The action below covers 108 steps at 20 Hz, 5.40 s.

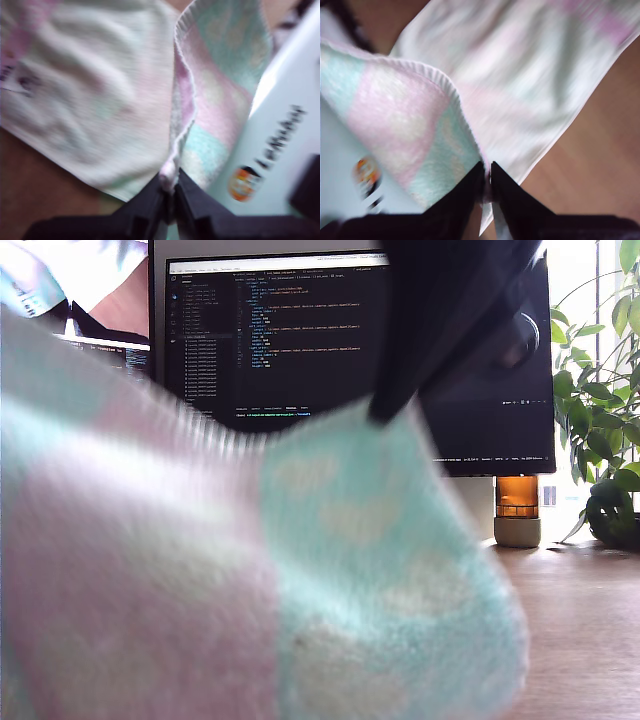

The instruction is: Fold the tea towel to a neat square and place it to the right

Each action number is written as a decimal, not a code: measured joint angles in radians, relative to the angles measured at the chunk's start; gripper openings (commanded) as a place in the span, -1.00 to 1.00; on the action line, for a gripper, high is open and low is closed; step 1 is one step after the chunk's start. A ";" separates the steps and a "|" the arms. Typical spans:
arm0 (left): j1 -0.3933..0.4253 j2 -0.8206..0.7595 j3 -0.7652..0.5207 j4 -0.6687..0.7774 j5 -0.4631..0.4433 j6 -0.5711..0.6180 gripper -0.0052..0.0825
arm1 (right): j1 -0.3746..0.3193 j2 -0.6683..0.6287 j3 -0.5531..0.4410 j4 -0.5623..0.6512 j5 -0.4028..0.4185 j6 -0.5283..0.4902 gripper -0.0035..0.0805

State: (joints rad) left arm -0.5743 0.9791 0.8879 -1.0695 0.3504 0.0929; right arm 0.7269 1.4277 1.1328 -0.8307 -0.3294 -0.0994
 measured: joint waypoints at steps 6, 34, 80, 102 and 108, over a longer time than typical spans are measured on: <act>0.061 0.083 0.000 0.066 -0.105 0.061 -0.93 | -0.092 0.047 0.000 0.134 0.002 -0.030 -0.94; 0.301 0.491 0.000 0.504 -0.133 0.147 -0.94 | -0.144 0.365 0.004 0.567 0.007 -0.032 -0.94; 0.433 0.504 0.000 0.628 0.163 0.172 -0.93 | -0.132 0.419 0.104 0.568 -0.015 -0.006 -0.94; 0.433 0.774 0.008 0.858 0.205 0.146 -0.93 | -0.156 0.419 0.104 0.575 -0.032 -0.040 -0.94; 0.433 0.625 0.008 0.841 0.243 0.146 -0.93 | -0.156 0.419 0.104 0.575 -0.031 -0.056 -0.94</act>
State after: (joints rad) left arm -0.1413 1.6043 0.8959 -0.2283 0.5930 0.2394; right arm 0.5709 1.8465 1.2366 -0.2554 -0.3607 -0.1558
